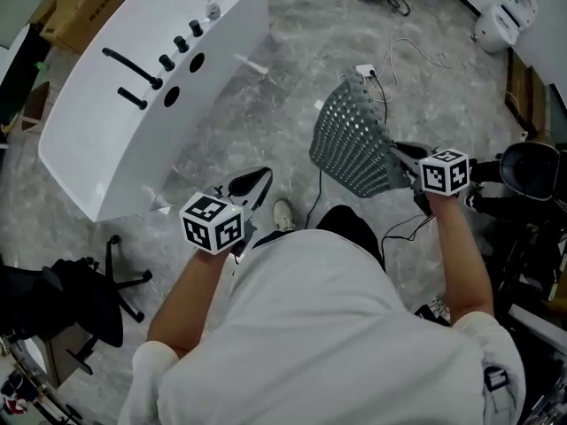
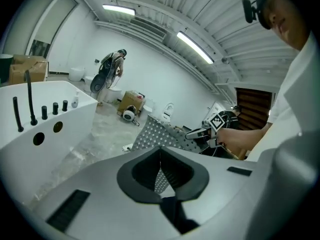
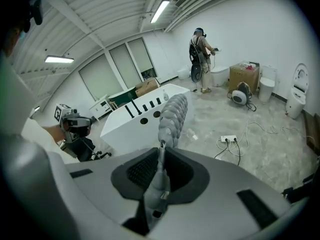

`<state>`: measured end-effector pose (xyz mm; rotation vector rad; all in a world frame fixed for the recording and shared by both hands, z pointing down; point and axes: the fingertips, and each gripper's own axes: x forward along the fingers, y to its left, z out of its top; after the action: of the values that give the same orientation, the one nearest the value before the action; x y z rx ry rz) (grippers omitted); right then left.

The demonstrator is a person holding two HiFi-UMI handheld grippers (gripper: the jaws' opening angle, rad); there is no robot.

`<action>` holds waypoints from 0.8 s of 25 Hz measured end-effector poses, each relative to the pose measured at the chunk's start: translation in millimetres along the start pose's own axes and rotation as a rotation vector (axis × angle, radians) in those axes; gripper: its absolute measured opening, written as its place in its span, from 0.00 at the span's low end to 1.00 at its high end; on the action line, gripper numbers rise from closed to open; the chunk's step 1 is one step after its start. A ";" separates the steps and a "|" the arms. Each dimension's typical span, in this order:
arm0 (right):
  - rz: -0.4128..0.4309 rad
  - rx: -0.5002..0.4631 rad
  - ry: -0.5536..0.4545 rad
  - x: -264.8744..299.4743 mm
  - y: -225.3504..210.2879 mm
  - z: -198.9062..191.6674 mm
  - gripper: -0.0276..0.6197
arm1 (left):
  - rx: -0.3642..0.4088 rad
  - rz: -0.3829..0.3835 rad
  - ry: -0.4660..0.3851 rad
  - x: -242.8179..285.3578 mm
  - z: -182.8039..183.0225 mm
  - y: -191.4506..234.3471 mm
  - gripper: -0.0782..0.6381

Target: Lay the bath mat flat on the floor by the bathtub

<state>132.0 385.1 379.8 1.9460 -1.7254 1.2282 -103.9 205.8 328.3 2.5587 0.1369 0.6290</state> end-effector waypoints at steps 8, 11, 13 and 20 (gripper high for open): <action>0.011 -0.010 -0.054 71.1 -78.6 128.2 0.13 | -0.036 0.108 -0.071 15.2 42.0 57.7 0.13; 0.028 -0.042 -0.061 109.3 -111.4 175.0 0.13 | -0.047 0.173 -0.092 29.1 56.7 83.5 0.13; 0.049 -0.043 -0.057 134.2 -135.7 201.4 0.13 | -0.060 0.219 -0.105 41.8 71.2 98.4 0.13; 0.125 -0.080 -0.001 217.5 -216.3 294.7 0.13 | -0.156 0.344 -0.132 108.6 133.5 131.6 0.13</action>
<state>435.5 91.2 429.2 1.8184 -1.8917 1.1794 51.1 54.5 334.5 2.4791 -0.3902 0.5660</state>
